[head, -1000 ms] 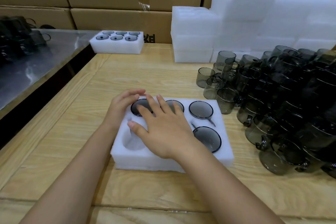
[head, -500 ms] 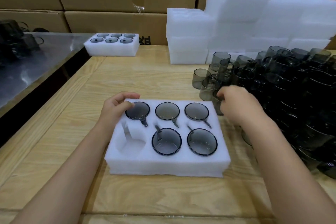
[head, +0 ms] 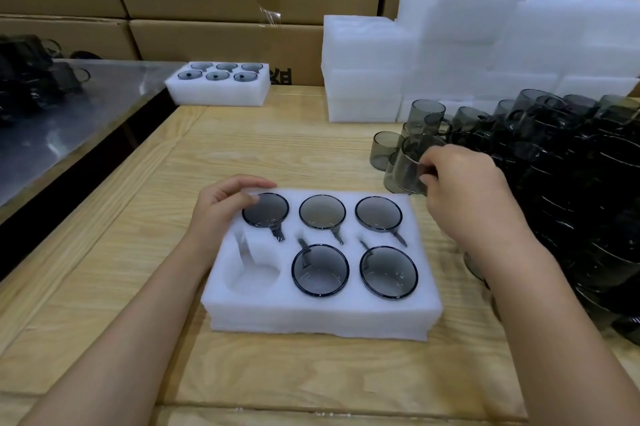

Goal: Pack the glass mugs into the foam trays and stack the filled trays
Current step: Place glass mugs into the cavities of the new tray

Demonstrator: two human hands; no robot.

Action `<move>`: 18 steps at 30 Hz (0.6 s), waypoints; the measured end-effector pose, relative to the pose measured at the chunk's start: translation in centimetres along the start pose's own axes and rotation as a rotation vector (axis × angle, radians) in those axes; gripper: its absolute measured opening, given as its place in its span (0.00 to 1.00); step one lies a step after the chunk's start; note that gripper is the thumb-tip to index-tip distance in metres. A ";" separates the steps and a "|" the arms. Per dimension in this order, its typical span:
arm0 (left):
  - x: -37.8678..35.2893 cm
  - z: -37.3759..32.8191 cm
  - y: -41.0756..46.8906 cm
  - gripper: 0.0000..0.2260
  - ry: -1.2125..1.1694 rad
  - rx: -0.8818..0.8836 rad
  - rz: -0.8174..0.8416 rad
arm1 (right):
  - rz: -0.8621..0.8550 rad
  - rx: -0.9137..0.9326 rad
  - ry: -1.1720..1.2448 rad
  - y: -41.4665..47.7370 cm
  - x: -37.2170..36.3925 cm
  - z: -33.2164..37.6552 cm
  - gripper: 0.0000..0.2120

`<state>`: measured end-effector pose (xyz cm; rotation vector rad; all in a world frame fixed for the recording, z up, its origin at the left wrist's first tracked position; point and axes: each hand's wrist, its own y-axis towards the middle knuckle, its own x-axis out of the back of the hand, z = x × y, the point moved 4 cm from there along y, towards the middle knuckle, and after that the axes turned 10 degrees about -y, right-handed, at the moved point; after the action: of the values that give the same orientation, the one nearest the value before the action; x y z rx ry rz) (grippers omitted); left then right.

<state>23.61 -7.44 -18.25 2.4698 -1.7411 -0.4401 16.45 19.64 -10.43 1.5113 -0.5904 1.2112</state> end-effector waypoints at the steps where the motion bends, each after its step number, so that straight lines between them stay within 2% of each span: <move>1: 0.1 -0.1 -0.1 0.11 -0.021 -0.009 0.002 | -0.065 0.030 0.047 -0.4 0.8 0.5 0.06; 4: 0.5 -0.8 -0.4 0.13 -0.021 -0.047 0.005 | -0.152 0.150 0.202 -1.4 2.4 2.6 0.05; 7: -0.6 -2.5 -0.8 0.16 0.071 -0.164 0.147 | -0.061 0.277 0.407 -2.2 2.6 5.4 0.03; 10: -2.2 -3.8 -1.4 0.30 0.109 -0.226 0.298 | 0.020 0.360 0.501 -2.9 2.1 8.2 0.02; 12: -3.3 -4.3 -1.9 0.35 0.115 -0.218 0.366 | 0.016 0.395 0.579 -3.3 2.0 9.6 0.03; 15: -3.7 -4.7 -2.1 0.34 0.090 -0.188 0.376 | -0.017 0.401 0.651 -3.5 1.7 10.6 0.04; 18: -3.1 -4.7 -1.9 0.31 0.137 -0.228 0.309 | -0.027 0.333 0.729 -3.7 0.7 10.7 0.06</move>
<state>25.70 -4.37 -13.60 1.9863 -1.8561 -0.4032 23.96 11.16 -10.51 1.2001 0.1241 1.7692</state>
